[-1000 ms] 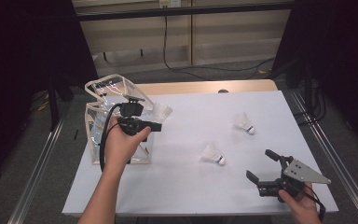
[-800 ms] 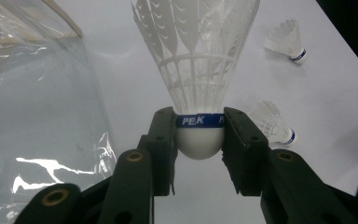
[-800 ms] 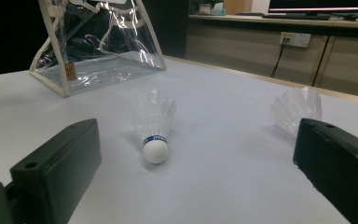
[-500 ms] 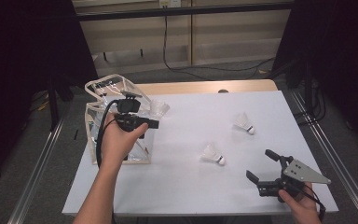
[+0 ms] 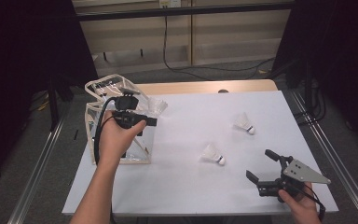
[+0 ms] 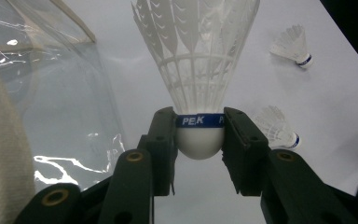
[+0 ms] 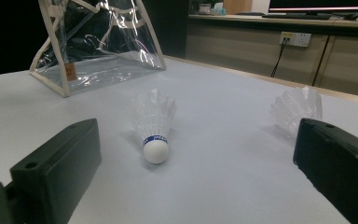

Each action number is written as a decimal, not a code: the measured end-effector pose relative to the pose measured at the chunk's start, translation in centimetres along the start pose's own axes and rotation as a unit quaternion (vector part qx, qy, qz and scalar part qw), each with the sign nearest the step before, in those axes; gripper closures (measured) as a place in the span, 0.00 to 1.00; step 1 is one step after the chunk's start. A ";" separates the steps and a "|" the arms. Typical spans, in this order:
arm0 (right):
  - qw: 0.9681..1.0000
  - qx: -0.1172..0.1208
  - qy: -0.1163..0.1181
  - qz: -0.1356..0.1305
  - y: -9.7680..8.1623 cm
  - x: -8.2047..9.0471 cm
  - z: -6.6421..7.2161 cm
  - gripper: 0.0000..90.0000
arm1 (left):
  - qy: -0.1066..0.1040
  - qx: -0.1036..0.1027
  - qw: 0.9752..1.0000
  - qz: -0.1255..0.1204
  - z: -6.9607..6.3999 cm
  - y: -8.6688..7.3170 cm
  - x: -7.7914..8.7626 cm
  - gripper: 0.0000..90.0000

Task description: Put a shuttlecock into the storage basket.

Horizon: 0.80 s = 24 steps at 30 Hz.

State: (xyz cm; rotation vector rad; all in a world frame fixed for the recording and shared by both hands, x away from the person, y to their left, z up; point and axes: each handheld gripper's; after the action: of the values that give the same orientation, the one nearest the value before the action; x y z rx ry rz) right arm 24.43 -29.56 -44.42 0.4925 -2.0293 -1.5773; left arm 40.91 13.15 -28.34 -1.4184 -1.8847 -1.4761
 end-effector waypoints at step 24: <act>1.000 0.000 0.001 -0.001 0.0 0.0 0.0 0.00 | 0.009 0.010 1.000 -0.003 0.3 1.0 0.5 0.73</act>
State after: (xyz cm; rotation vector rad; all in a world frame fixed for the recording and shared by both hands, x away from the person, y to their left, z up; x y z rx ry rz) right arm 24.43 -29.57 -44.43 0.4958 -2.0284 -1.5760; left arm 41.68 13.63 -27.58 -1.3865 -1.8891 -1.4638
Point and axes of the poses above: each handheld gripper's, and its own axes: x roughly backward along the jaws, y roughly out of its top, z roughly to its left, and after that the axes turned 12 degrees about x, right-handed
